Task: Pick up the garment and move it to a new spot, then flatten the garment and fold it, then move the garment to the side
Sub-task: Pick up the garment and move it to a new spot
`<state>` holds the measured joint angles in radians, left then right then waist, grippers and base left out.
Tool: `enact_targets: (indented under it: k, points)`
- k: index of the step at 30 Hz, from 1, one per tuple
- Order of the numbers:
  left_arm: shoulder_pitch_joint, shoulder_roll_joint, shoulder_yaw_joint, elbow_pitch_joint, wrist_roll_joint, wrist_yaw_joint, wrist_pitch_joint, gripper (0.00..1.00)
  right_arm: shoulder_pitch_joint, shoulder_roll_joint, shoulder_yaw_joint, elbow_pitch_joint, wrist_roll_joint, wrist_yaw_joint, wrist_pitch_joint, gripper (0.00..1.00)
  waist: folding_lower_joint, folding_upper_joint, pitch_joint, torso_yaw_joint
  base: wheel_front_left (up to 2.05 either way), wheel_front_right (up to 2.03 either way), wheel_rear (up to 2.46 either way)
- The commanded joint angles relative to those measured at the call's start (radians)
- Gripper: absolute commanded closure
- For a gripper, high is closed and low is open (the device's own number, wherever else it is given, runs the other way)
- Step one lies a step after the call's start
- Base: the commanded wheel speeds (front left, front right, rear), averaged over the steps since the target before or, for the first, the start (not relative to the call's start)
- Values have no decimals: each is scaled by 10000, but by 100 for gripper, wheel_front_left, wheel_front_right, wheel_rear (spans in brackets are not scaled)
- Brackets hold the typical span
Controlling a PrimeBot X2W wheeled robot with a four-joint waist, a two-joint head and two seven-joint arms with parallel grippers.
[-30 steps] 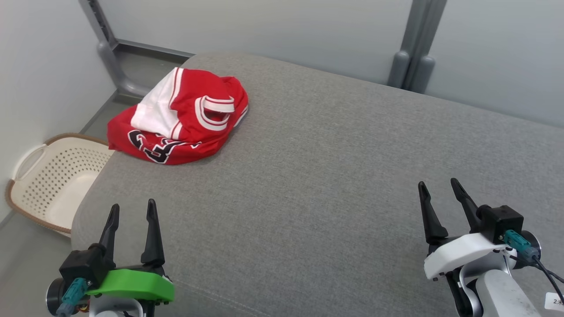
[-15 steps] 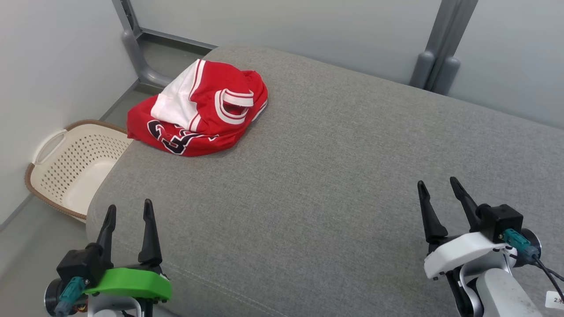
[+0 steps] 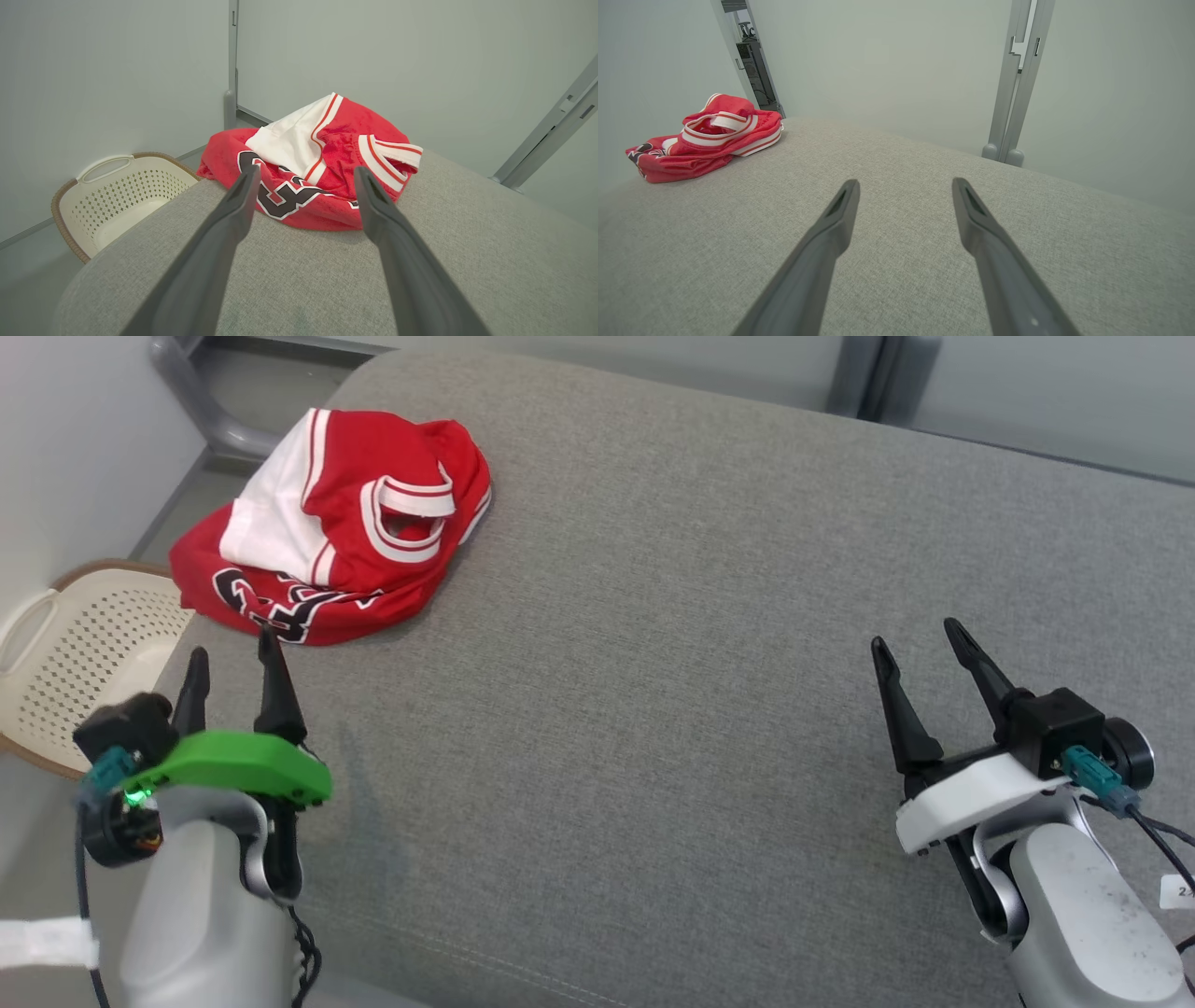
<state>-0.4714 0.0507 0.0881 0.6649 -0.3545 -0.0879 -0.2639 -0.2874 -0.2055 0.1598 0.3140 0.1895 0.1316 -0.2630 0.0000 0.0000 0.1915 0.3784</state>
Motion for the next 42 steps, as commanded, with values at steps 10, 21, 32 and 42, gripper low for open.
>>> enact_targets:
  k: [10,21,32,42]
  points:
    - [-3552,1084,499,2594,-1152,-271,1536,0,-1120,-481,754,-728,-250,-19,-26,0,0,0,2885,-2309,0,0,0]
    - [-4771,1609,727,4199,-1671,150,3370,0,-1229,-573,719,-1488,-525,-19,-24,0,0,0,3987,-3051,0,0,0]
    - [-4510,1572,336,5198,-1553,325,4526,100,-1168,-320,658,-1467,-541,-19,-24,0,0,0,3480,-3031,0,0,0]
    - [-4944,2673,323,3806,-1529,-95,3522,100,-1032,152,698,-1159,-264,-19,-24,0,0,0,1906,-3084,0,0,0]
